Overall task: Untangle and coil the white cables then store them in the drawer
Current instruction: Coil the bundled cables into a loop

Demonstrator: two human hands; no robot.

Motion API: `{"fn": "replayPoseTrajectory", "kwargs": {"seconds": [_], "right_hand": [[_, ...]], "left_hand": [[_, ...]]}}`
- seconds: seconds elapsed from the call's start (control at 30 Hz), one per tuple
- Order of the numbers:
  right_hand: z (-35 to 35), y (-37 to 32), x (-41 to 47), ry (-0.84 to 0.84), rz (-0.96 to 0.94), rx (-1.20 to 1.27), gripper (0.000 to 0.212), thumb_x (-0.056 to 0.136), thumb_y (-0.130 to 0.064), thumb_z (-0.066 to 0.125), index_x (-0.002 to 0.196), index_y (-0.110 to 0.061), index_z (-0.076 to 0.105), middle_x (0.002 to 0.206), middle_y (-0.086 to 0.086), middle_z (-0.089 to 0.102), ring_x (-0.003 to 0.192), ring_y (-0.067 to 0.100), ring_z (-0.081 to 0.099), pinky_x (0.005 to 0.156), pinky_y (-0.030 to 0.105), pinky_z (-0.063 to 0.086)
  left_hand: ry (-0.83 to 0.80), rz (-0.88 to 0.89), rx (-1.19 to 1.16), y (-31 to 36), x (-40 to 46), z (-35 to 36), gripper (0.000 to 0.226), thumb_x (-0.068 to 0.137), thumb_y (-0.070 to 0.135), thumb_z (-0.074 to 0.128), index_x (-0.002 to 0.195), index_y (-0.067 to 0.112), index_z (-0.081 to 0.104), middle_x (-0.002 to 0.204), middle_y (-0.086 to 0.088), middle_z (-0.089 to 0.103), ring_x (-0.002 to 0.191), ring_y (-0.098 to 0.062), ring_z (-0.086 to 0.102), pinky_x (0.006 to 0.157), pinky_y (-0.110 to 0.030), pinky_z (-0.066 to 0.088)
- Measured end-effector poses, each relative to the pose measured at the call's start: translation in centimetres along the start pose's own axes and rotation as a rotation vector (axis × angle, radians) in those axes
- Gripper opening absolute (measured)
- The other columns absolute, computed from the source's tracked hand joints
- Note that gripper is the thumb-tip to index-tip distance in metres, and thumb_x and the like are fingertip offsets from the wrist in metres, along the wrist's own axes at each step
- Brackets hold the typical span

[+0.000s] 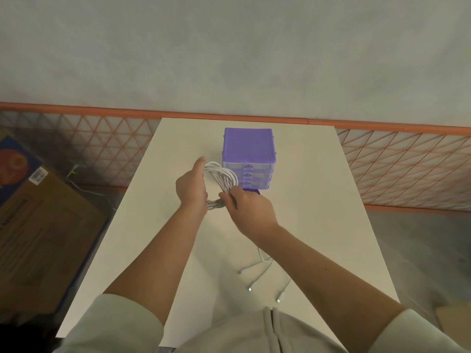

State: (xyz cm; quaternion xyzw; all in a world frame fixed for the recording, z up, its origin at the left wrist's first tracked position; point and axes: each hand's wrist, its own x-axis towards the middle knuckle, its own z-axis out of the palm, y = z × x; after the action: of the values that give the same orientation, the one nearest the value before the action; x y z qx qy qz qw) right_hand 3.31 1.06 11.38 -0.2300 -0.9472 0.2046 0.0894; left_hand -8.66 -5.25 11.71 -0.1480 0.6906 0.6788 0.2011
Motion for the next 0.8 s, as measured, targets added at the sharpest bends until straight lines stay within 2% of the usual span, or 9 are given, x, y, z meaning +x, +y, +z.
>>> {"fn": "replayPoseTrajectory", "kwargs": {"seconds": [0.03, 0.1, 0.17, 0.27, 0.33, 0.47, 0.63, 0.7, 0.8], "right_hand": [[0.0, 0.4, 0.0, 0.007, -0.016, -0.027, 0.033, 0.103, -0.045, 0.036, 0.087, -0.017, 0.047, 0.069, 0.0, 0.052, 0.061, 0.026, 0.044, 0.048, 0.03, 0.025], [0.1, 1.3, 0.1, -0.017, -0.009, -0.019, 0.037, 0.103, -0.046, 0.036, 0.095, -0.015, 0.054, 0.073, 0.003, 0.059, 0.062, 0.027, 0.047, 0.052, 0.031, 0.032], [0.0, 1.8, 0.0, -0.075, 0.058, 0.087, 0.042, 0.1, -0.051, 0.039, 0.086, -0.014, 0.053, 0.071, 0.003, 0.06, 0.063, 0.028, 0.052, 0.057, 0.034, 0.042], [0.0, 1.7, 0.0, -0.165, 0.199, 0.388, 0.048, 0.094, -0.06, 0.044, 0.082, -0.015, 0.055, 0.07, 0.001, 0.067, 0.061, 0.021, 0.062, 0.065, 0.036, 0.052], [-0.3, 1.1, 0.4, -0.16, 0.295, 0.633, 0.045, 0.092, -0.061, 0.049, 0.086, -0.017, 0.057, 0.073, -0.001, 0.068, 0.056, 0.014, 0.06, 0.061, 0.034, 0.054], [-1.2, 0.2, 1.5, -0.115, 0.421, 0.844, 0.041, 0.093, -0.047, 0.058, 0.091, -0.006, 0.06, 0.074, 0.007, 0.068, 0.052, 0.018, 0.058, 0.058, 0.034, 0.056], [-1.8, 0.1, 1.9, -0.191, 0.496, 0.978, 0.032, 0.09, -0.033, 0.068, 0.096, -0.002, 0.069, 0.064, 0.008, 0.063, 0.044, 0.016, 0.056, 0.054, 0.031, 0.059], [-1.8, 0.3, 1.9, -0.256, 0.534, 1.111, 0.027, 0.09, -0.028, 0.07, 0.096, -0.002, 0.069, 0.064, 0.009, 0.061, 0.046, 0.017, 0.057, 0.057, 0.031, 0.058], [-1.6, 1.2, 1.9, -0.343, 0.561, 1.322, 0.014, 0.093, -0.017, 0.066, 0.091, -0.003, 0.065, 0.072, 0.011, 0.062, 0.06, 0.021, 0.06, 0.068, 0.035, 0.059]], "left_hand": [[-0.012, -0.012, -0.039, 0.1, 0.0, 0.0, 0.051, 0.076, 0.051, 0.072, 0.057, 0.015, 0.041, 0.049, 0.002, 0.034, 0.043, -0.017, 0.027, 0.047, -0.026, 0.029], [-0.062, -0.024, -0.094, 0.3, 0.0, -0.3, 0.051, 0.078, 0.048, 0.073, 0.055, 0.018, 0.039, 0.044, 0.006, 0.03, 0.041, -0.014, 0.024, 0.044, -0.023, 0.024], [-0.106, -0.016, -0.087, 0.6, 0.2, -0.5, 0.053, 0.079, 0.047, 0.073, 0.053, 0.02, 0.036, 0.043, 0.008, 0.026, 0.041, -0.013, 0.021, 0.043, -0.023, 0.02], [-0.112, 0.014, -0.075, 0.9, 0.4, -0.8, 0.055, 0.08, 0.048, 0.072, 0.052, 0.021, 0.033, 0.044, 0.008, 0.025, 0.04, -0.012, 0.021, 0.042, -0.022, 0.019], [-0.122, 0.027, -0.062, 1.0, 0.2, -0.8, 0.055, 0.08, 0.048, 0.071, 0.052, 0.021, 0.033, 0.045, 0.007, 0.026, 0.041, -0.012, 0.021, 0.044, -0.023, 0.02], [-0.097, 0.089, -0.009, 0.5, -0.2, -0.5, 0.055, 0.082, 0.052, 0.068, 0.053, 0.019, 0.035, 0.046, 0.006, 0.03, 0.042, -0.014, 0.025, 0.047, -0.025, 0.025], [0.015, 0.277, 0.099, -0.6, 0.0, -0.5, 0.059, 0.081, 0.058, 0.067, 0.055, 0.013, 0.041, 0.057, -0.003, 0.04, 0.059, -0.02, 0.037, 0.059, -0.032, 0.037], [0.031, 0.308, 0.113, -1.0, 0.0, -0.5, 0.058, 0.082, 0.058, 0.066, 0.056, 0.012, 0.043, 0.059, -0.004, 0.042, 0.061, -0.019, 0.04, 0.062, -0.033, 0.039], [0.028, 0.295, 0.087, -1.2, 0.0, -0.4, 0.058, 0.081, 0.059, 0.067, 0.055, 0.013, 0.042, 0.059, -0.004, 0.042, 0.062, -0.02, 0.04, 0.062, -0.034, 0.038]]}}
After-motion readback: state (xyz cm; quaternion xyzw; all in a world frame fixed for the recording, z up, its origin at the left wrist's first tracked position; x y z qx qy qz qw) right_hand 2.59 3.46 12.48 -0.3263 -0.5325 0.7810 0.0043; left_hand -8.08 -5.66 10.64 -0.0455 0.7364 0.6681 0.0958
